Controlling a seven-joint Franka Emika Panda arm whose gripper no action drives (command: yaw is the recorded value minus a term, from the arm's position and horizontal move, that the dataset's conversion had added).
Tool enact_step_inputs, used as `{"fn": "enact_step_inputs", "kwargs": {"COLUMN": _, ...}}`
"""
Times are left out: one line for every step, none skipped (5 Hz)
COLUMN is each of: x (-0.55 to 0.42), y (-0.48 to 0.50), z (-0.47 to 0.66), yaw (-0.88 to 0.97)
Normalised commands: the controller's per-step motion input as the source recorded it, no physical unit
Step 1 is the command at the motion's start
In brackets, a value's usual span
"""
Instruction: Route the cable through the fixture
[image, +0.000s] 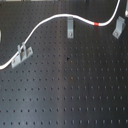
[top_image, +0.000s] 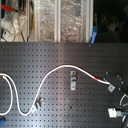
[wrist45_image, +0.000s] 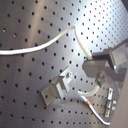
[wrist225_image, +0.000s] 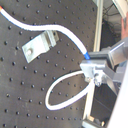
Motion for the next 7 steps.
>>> {"fn": "enact_step_inputs", "kwargs": {"x": 0.001, "y": -0.01, "z": 0.0, "yaw": 0.0}}
{"fn": "enact_step_inputs", "kwargs": {"x": -0.1, "y": -0.54, "z": 0.13, "yaw": 0.0}}
{"fn": "enact_step_inputs", "kwargs": {"x": -0.27, "y": -0.737, "z": 0.12, "yaw": 0.01}}
{"fn": "enact_step_inputs", "kwargs": {"x": -0.009, "y": -0.051, "z": 0.0, "yaw": 0.0}}
{"fn": "enact_step_inputs", "kwargs": {"x": -0.472, "y": -0.816, "z": 0.01, "yaw": 0.12}}
{"fn": "enact_step_inputs", "kwargs": {"x": -0.252, "y": -0.123, "z": 0.01, "yaw": 0.25}}
{"fn": "enact_step_inputs", "kwargs": {"x": -0.006, "y": -0.01, "z": 0.0, "yaw": 0.0}}
